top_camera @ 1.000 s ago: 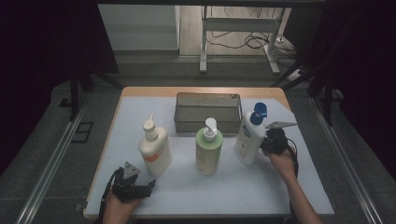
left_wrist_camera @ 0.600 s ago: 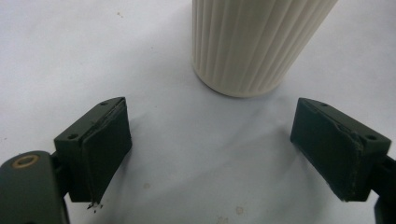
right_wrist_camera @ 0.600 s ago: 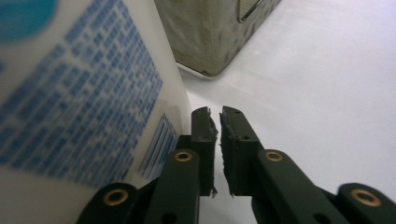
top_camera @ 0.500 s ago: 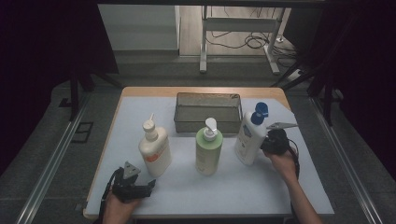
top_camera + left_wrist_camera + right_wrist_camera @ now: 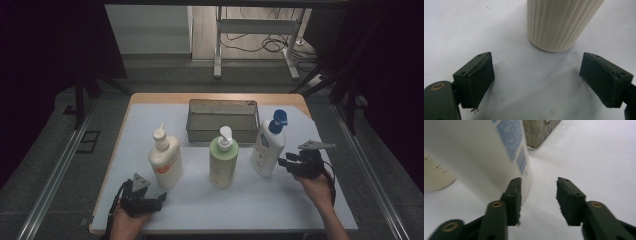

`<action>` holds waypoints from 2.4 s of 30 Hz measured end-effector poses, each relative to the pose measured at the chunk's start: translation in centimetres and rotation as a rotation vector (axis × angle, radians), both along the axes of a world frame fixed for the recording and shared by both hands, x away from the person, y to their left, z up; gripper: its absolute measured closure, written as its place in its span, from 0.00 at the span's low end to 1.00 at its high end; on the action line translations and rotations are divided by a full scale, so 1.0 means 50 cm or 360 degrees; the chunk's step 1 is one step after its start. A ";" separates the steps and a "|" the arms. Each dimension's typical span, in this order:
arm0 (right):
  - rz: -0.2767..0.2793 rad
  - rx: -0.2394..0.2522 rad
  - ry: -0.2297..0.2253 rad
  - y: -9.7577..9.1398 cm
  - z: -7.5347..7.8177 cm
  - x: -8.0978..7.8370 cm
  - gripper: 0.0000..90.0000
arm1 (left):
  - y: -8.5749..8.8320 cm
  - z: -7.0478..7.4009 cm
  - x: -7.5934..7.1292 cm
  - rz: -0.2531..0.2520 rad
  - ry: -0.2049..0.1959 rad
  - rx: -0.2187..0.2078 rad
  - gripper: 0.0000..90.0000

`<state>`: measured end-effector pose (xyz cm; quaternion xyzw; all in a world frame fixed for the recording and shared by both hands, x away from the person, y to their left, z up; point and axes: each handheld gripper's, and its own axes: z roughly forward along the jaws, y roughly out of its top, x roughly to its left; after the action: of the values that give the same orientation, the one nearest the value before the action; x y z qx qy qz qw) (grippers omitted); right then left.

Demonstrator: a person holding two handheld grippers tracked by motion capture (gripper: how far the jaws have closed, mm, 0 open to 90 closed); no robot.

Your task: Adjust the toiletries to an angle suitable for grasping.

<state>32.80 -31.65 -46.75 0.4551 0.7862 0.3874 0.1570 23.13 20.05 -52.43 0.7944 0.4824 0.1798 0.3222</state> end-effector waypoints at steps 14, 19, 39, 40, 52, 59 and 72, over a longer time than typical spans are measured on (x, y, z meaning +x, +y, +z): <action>0.0030 -0.0017 -0.0045 0.018 0.022 -0.067 0.35 | 0.000 0.000 0.000 0.0001 0.0000 0.0000 0.13; 0.0047 -0.0021 -0.0077 0.030 0.034 -0.070 0.32 | 0.000 0.000 0.000 0.0000 0.0000 0.0000 0.13; 0.0042 -0.0047 -0.0162 0.077 0.105 -0.056 0.26 | 0.000 0.000 0.000 0.0000 -0.0001 0.0000 0.13; 0.0037 -0.0047 -0.0159 0.079 0.111 -0.053 0.25 | 0.000 0.000 0.000 -0.0001 0.0000 0.0000 0.13; -0.0001 -0.0056 -0.0170 0.107 0.140 -0.024 0.23 | -0.001 0.000 0.000 0.0005 -0.0004 -0.0006 0.13; -0.0036 -0.0062 -0.0180 0.120 0.145 -0.006 0.22 | 0.000 0.000 0.000 0.0000 -0.0001 -0.0003 0.13; -0.0098 -0.0027 -0.0188 0.146 0.145 0.019 0.31 | 0.000 0.000 0.000 0.0000 -0.0001 -0.0002 0.13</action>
<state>33.76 -24.34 -39.53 0.4541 0.7643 0.4021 0.2189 23.13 20.05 -52.44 0.7942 0.4824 0.1797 0.3230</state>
